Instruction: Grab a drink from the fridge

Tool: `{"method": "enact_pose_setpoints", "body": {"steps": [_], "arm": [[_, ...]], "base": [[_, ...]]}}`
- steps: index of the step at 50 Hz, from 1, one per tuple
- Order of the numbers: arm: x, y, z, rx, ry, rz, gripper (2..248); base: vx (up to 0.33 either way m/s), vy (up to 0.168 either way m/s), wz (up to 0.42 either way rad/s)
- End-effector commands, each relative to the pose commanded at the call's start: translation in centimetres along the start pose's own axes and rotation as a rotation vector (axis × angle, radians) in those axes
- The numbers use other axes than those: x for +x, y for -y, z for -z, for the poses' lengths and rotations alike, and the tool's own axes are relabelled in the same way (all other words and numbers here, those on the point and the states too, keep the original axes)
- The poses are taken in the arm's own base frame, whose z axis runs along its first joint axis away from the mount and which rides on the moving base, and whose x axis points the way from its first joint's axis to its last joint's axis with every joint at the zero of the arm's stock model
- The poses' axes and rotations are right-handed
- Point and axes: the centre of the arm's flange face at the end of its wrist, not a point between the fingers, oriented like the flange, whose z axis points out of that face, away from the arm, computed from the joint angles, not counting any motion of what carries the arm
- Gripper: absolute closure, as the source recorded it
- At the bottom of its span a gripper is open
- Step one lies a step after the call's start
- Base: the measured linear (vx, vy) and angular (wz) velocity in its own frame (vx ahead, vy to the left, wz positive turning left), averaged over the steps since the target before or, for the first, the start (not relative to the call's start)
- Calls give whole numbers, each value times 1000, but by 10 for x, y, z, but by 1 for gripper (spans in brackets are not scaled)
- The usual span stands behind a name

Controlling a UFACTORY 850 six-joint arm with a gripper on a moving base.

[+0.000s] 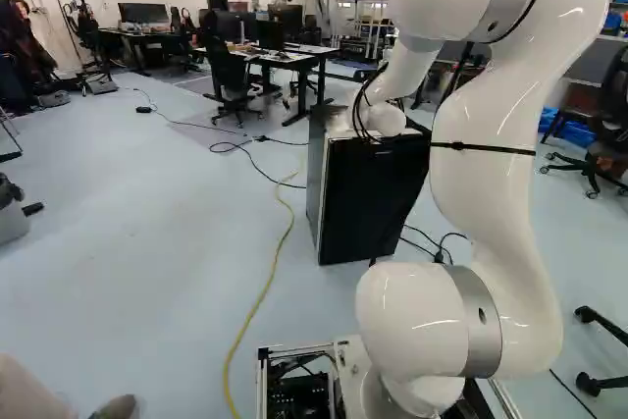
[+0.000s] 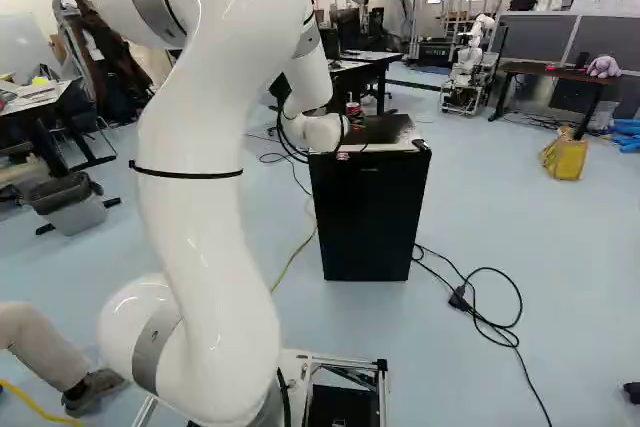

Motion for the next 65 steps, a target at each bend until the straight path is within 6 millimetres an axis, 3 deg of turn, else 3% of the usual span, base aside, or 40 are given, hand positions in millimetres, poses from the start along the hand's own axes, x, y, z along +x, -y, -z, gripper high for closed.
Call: {"method": "enact_pose_setpoints", "body": {"steps": [34, 65], "arm": [[0, 5, 11, 6, 5, 0, 162], [-2, 24, 60, 33, 29, 0, 162]], "base": [[0, 0, 0], [0, 0, 0]]}}
